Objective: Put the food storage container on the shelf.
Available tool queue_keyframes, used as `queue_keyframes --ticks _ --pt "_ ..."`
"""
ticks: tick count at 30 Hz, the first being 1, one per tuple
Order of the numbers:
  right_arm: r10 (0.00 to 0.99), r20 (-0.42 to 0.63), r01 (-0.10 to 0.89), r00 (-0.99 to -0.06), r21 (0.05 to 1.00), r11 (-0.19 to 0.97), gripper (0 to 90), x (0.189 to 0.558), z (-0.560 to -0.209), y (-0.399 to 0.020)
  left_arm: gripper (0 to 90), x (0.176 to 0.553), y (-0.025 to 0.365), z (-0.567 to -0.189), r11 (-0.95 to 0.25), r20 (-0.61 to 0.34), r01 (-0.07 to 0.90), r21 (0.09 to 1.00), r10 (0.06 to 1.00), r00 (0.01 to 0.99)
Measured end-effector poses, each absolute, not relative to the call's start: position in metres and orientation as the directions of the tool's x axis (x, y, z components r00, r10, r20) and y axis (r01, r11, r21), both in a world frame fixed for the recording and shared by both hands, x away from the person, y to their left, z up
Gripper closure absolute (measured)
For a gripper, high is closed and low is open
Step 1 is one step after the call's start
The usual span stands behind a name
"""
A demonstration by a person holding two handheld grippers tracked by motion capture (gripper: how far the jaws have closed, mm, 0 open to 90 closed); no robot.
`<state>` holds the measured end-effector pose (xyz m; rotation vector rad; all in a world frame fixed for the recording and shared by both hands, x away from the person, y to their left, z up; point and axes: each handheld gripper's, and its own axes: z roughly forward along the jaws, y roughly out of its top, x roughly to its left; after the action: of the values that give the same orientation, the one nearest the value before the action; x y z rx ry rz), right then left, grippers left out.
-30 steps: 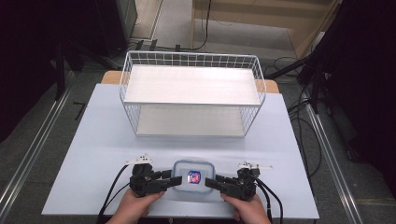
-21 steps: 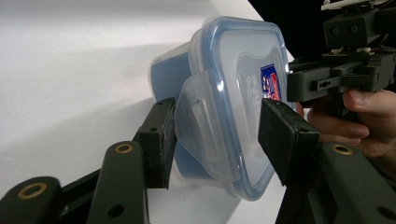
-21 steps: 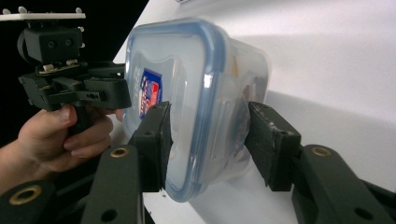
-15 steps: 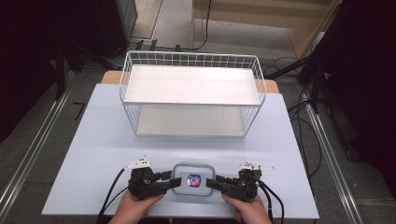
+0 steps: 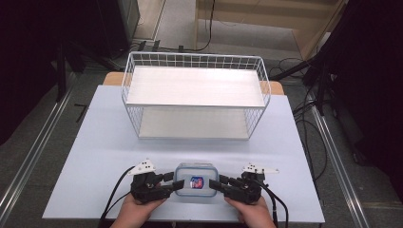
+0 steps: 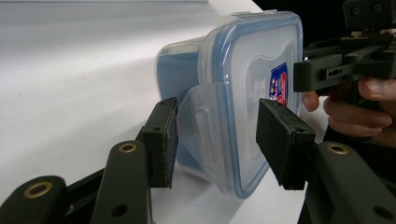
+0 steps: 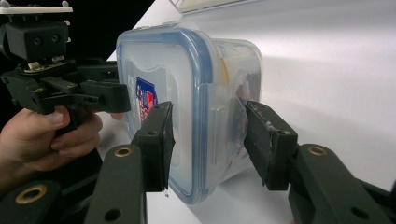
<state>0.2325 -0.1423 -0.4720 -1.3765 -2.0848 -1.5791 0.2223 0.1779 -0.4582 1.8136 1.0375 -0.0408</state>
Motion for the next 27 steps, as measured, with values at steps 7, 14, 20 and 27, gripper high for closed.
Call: queue_keyframes --ticks 7,14,20,27 --pt "0.556 0.614 0.740 -0.561 0.673 0.004 54.2 0.235 -0.473 -0.142 50.1 0.223 0.177 -0.458 -0.128 -0.446 0.654 0.746 0.633 0.633" --pt "0.574 0.576 0.710 -0.582 0.704 0.014 52.9 0.231 -0.471 -0.140 50.3 0.220 0.176 -0.458 -0.129 -0.424 0.635 0.761 0.643 0.638" --pt "0.572 0.544 0.671 -0.614 0.741 0.016 53.2 0.230 -0.465 -0.139 50.3 0.218 0.177 -0.454 -0.111 -0.406 0.598 0.793 0.636 0.656" --pt "0.574 0.497 0.615 -0.651 0.788 0.016 53.2 0.226 -0.458 -0.139 49.8 0.212 0.176 -0.446 -0.104 -0.354 0.537 0.837 0.644 0.678"
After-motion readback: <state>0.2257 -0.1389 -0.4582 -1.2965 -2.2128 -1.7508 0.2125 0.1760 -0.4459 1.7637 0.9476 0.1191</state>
